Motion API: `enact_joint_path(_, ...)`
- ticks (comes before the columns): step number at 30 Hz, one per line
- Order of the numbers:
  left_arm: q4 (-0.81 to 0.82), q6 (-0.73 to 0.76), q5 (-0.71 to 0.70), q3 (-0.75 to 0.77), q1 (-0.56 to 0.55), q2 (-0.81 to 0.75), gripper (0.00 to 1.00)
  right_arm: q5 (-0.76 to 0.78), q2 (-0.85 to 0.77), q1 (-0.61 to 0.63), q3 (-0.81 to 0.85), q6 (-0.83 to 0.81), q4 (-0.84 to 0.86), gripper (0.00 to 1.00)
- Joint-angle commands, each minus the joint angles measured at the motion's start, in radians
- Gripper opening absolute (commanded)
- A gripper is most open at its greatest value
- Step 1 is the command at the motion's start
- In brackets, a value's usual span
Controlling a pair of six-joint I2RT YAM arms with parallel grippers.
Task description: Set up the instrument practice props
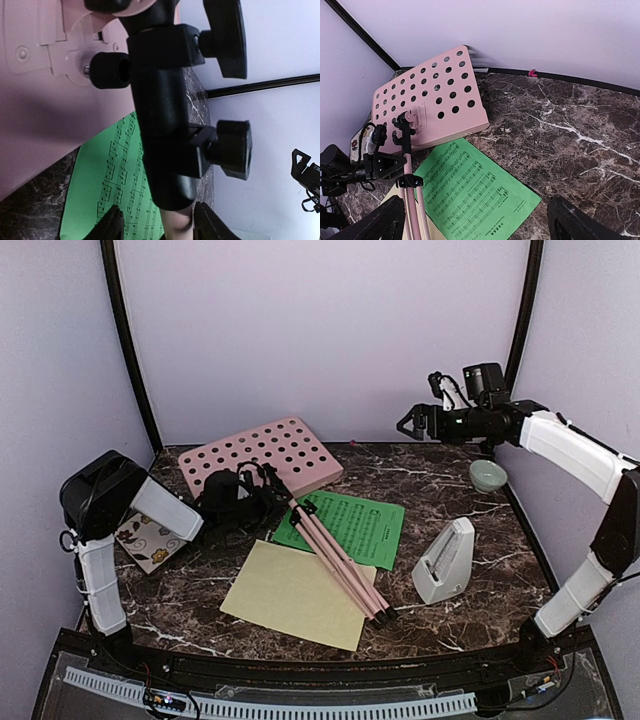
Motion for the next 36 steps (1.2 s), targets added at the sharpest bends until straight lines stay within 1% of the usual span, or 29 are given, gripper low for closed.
enact_joint_path(1,0.123,-0.038,-0.020,0.035,-0.024,0.037,0.48,0.006,-0.051,0.006,-0.013,-0.029,-0.011,1.00)
enact_joint_path(7,0.205,-0.072,-0.042,0.059,-0.032,0.094,0.42,-0.001,-0.054,0.006,-0.013,-0.041,-0.023,1.00)
enact_joint_path(11,0.234,-0.068,-0.066,0.059,-0.036,0.100,0.34,-0.005,-0.056,0.006,-0.017,-0.041,-0.023,1.00)
enact_joint_path(15,0.237,-0.053,-0.073,0.074,-0.039,0.092,0.19,-0.013,-0.058,0.006,-0.025,-0.042,-0.016,1.00)
enact_joint_path(18,0.208,-0.019,-0.078,0.100,-0.042,0.071,0.10,-0.022,-0.062,0.006,-0.032,-0.042,-0.003,1.00)
enact_joint_path(20,0.187,0.000,-0.081,0.118,-0.045,0.055,0.04,-0.027,-0.062,0.006,-0.034,-0.040,0.004,1.00)
enact_joint_path(22,0.176,0.018,-0.086,0.132,-0.045,0.040,0.00,-0.031,-0.062,0.006,-0.036,-0.037,0.008,1.00)
enact_joint_path(26,0.141,0.060,-0.093,0.171,-0.045,-0.017,0.00,-0.046,-0.068,0.007,-0.041,-0.029,0.019,1.00)
enact_joint_path(32,0.007,0.189,-0.089,0.286,-0.048,-0.131,0.00,-0.070,-0.096,0.007,-0.060,-0.009,0.054,1.00)
enact_joint_path(36,-0.038,0.256,-0.070,0.342,-0.048,-0.195,0.00,-0.085,-0.120,0.007,-0.083,0.024,0.095,1.00)
